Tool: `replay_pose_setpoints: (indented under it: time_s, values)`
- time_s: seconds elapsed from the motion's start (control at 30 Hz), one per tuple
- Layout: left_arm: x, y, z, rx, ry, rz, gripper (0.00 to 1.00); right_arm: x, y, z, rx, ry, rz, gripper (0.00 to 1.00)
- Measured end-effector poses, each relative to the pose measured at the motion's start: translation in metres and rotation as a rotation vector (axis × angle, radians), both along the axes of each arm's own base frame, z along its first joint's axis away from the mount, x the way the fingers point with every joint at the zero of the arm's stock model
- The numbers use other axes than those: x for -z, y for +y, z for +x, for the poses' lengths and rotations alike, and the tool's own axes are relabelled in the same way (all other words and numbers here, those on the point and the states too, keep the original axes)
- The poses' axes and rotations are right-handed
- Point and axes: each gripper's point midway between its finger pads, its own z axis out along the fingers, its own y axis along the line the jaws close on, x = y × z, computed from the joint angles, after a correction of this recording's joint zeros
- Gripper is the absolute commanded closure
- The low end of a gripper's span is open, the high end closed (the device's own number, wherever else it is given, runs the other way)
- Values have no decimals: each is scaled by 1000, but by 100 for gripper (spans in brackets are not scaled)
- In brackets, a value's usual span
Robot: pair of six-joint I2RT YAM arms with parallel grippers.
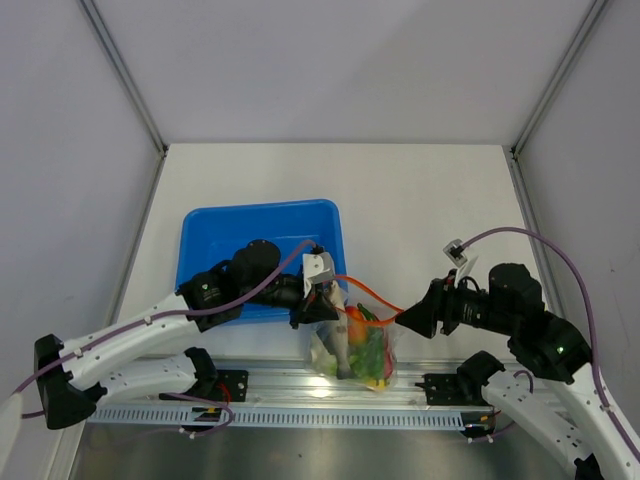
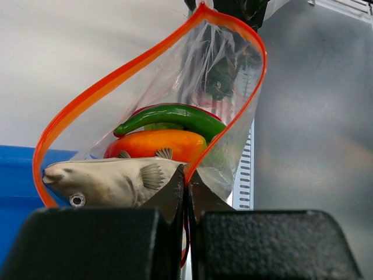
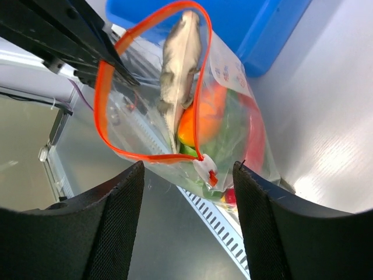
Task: Place the food in the zip-top bag and seal the zipper
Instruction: Adjust the zipper food storage bag at the center of the board.
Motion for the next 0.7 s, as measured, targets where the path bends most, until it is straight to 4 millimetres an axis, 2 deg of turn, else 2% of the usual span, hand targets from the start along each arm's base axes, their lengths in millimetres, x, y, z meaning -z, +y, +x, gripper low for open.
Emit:
replay_pose_setpoints:
  time_s: [0.2, 0.33, 0.43, 0.53, 0.57, 0.6, 0.7]
  values:
    - [-2, 1, 0, -3, -3, -6, 99, 23, 2, -4, -21, 61, -19, 39]
    - [-2, 2, -1, -3, -3, -8, 99, 31, 5, -7, -41, 72, -9, 46]
    - [-3, 3, -2, -3, -5, -13, 99, 39, 8, -5, -46, 74, 5, 57]
    - [-4, 3, -2, -2, -7, -16, 99, 44, 13, -4, -57, 72, 30, 80]
    - [-4, 3, -2, -1, -9, -17, 99, 45, 15, -3, -64, 69, 44, 97]
    - [-4, 3, -2, -1, -8, -17, 99, 45, 17, -2, -72, 58, 52, 100]
    - [-3, 4, -3, 2, -7, -12, 99, 38, 20, -2, -91, 33, 77, 100]
